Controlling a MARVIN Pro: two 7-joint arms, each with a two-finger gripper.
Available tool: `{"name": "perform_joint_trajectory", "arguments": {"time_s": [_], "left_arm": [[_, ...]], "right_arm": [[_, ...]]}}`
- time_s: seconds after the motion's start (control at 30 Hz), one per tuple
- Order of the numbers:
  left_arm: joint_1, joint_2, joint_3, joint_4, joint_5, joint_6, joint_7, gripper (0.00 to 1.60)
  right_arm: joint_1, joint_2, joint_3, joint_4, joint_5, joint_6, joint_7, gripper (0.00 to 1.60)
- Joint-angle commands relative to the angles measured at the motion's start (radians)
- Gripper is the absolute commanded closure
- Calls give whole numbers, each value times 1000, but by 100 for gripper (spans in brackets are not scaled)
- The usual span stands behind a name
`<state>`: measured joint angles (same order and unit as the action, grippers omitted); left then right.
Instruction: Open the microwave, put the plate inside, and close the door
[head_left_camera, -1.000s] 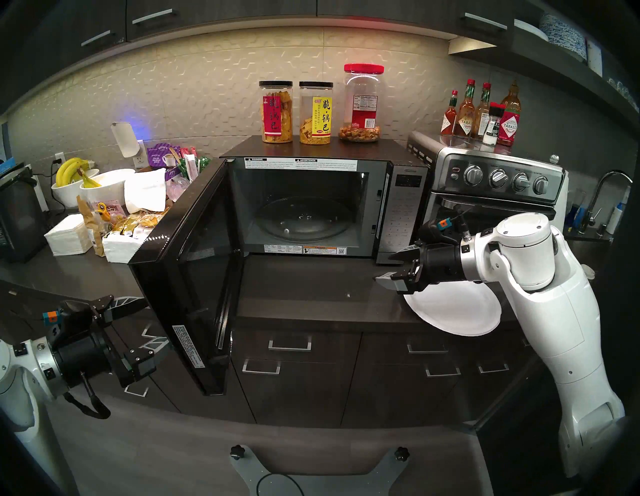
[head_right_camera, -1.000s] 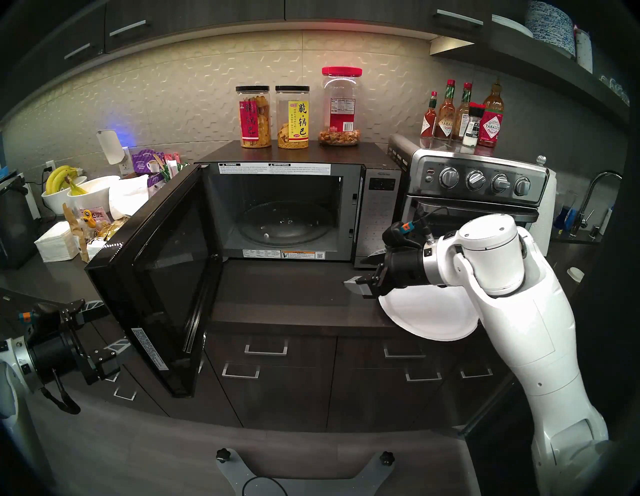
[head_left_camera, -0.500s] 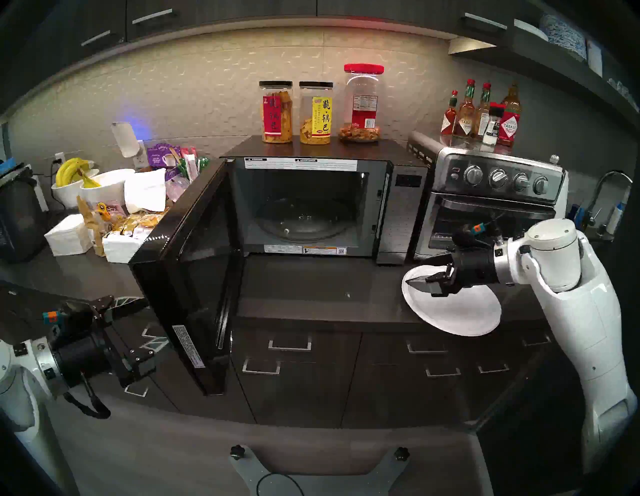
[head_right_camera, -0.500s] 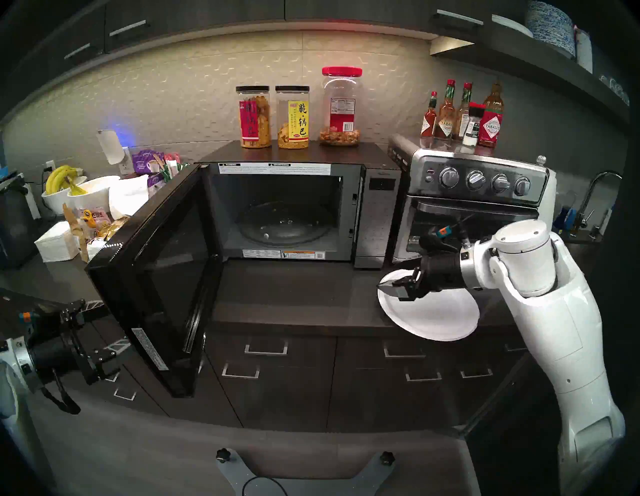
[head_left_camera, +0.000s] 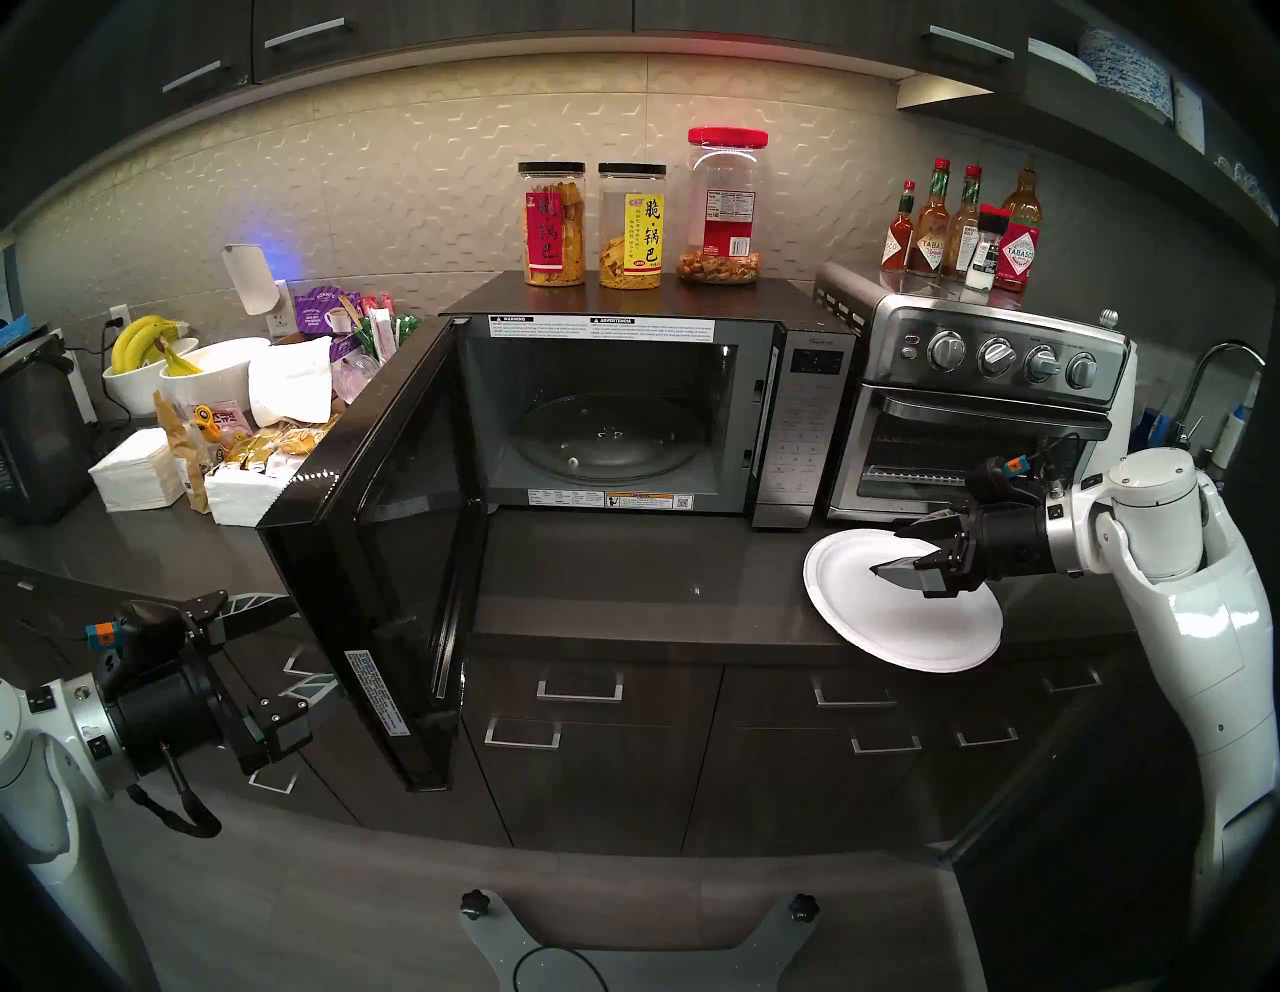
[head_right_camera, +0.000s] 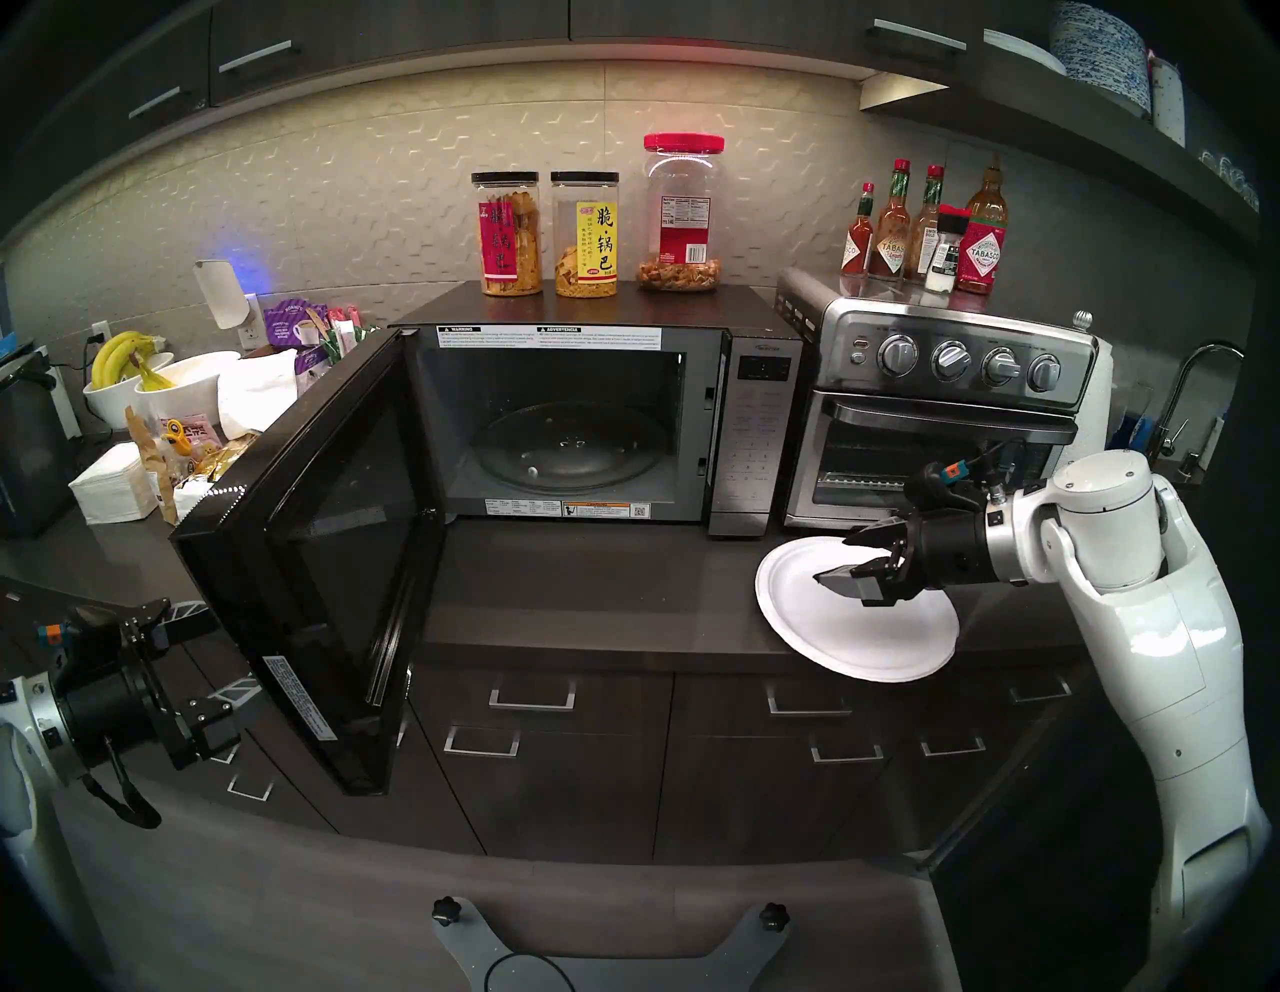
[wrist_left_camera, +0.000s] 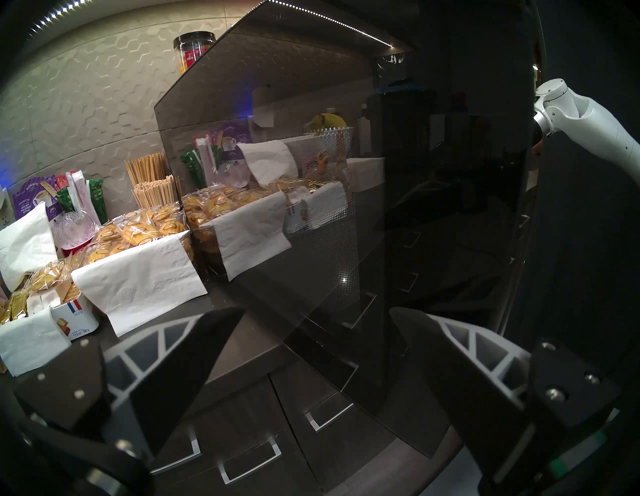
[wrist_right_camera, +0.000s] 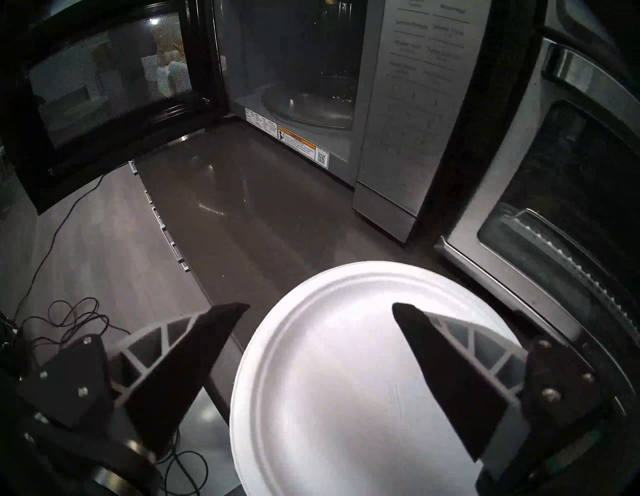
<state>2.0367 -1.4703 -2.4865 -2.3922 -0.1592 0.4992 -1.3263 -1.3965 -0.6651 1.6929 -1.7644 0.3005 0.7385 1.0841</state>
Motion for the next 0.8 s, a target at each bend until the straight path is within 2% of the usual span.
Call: {"name": "perform_joint_trajectory", "arguments": {"time_s": [0.0, 0.43, 0.77], "left_arm": [[2, 1, -1, -9, -1, 3, -3, 0], [-1, -1, -1, -9, 2, 3, -7, 0], [-2, -2, -2, -9, 4, 3, -8, 0]], "right_arm": [[-14, 40, 39, -3, 1, -30, 28, 0], [-31, 73, 64, 72, -29, -43, 27, 0], [31, 50, 32, 135, -81, -33, -31, 0]]}}
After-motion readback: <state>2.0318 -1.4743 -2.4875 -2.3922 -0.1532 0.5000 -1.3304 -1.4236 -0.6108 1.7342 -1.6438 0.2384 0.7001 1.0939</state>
